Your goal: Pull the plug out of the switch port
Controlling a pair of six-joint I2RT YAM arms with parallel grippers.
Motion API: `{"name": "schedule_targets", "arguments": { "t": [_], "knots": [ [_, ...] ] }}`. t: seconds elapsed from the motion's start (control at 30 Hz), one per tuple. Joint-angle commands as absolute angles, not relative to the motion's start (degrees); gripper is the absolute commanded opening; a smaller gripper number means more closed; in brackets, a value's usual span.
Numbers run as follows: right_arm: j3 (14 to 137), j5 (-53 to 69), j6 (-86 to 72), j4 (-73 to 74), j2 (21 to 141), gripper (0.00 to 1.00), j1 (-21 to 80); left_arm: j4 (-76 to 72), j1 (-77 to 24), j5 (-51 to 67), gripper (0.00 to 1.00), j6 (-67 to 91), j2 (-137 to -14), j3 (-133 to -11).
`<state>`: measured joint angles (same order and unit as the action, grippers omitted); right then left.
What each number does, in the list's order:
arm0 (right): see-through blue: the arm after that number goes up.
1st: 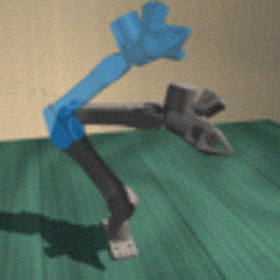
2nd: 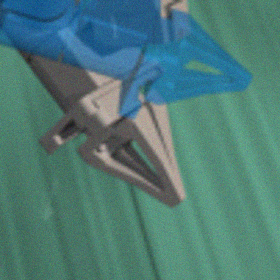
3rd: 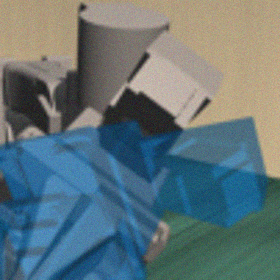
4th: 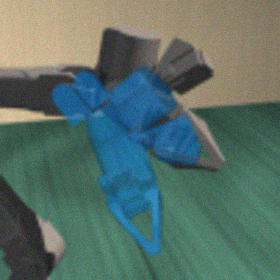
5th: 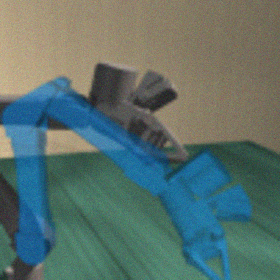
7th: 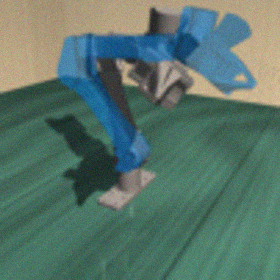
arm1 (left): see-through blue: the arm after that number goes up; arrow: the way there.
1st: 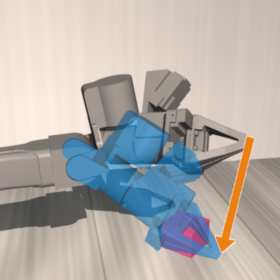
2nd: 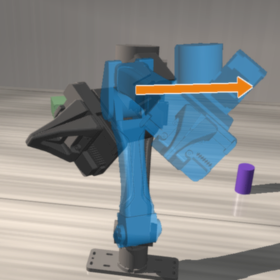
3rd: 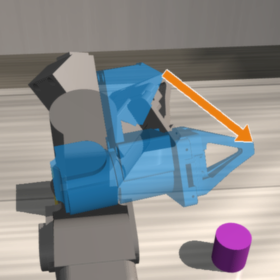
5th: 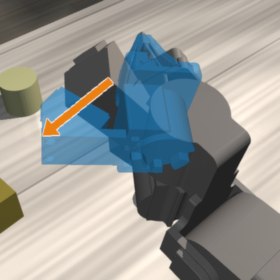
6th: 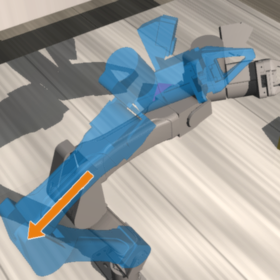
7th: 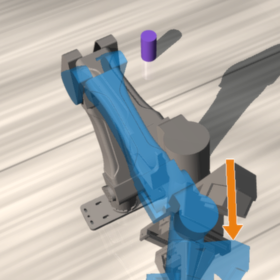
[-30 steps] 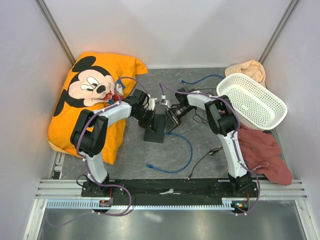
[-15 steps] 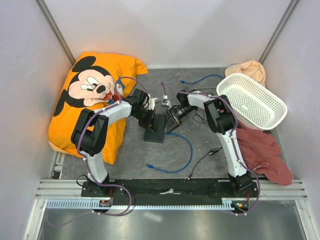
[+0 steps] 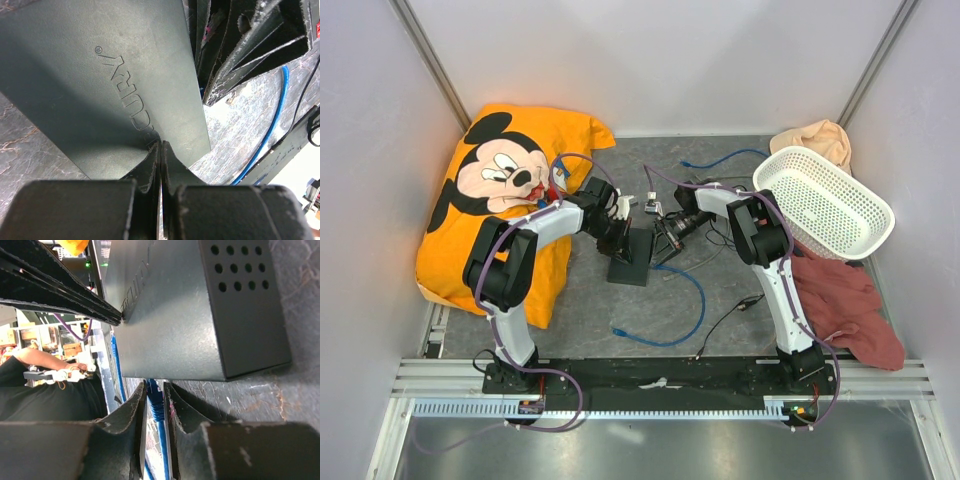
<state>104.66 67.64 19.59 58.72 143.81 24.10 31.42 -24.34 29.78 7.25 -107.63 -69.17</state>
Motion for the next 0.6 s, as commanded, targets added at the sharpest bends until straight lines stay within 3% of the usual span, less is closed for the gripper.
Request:
{"name": "schedule_targets", "arguments": {
  "t": [0.0,0.07,0.2,0.57],
  "knots": [
    [104.42,55.46,19.70,53.62,146.96,0.22,23.91,31.90,-23.73,18.19,0.02,5.10,-112.76,-67.24],
    [103.19,53.88,17.67,51.52,145.55,0.11,23.91,31.82,-23.73,18.19,0.02,5.10,-112.85,-67.32],
    [102.13,52.12,18.27,51.85,143.44,0.01,23.91,31.90,-23.82,18.28,0.02,5.01,-113.11,-67.41],
    [102.75,48.70,28.04,61.79,143.18,0.00,22.06,31.73,-23.73,18.72,0.02,5.01,-113.56,-67.85]
  ]
}}
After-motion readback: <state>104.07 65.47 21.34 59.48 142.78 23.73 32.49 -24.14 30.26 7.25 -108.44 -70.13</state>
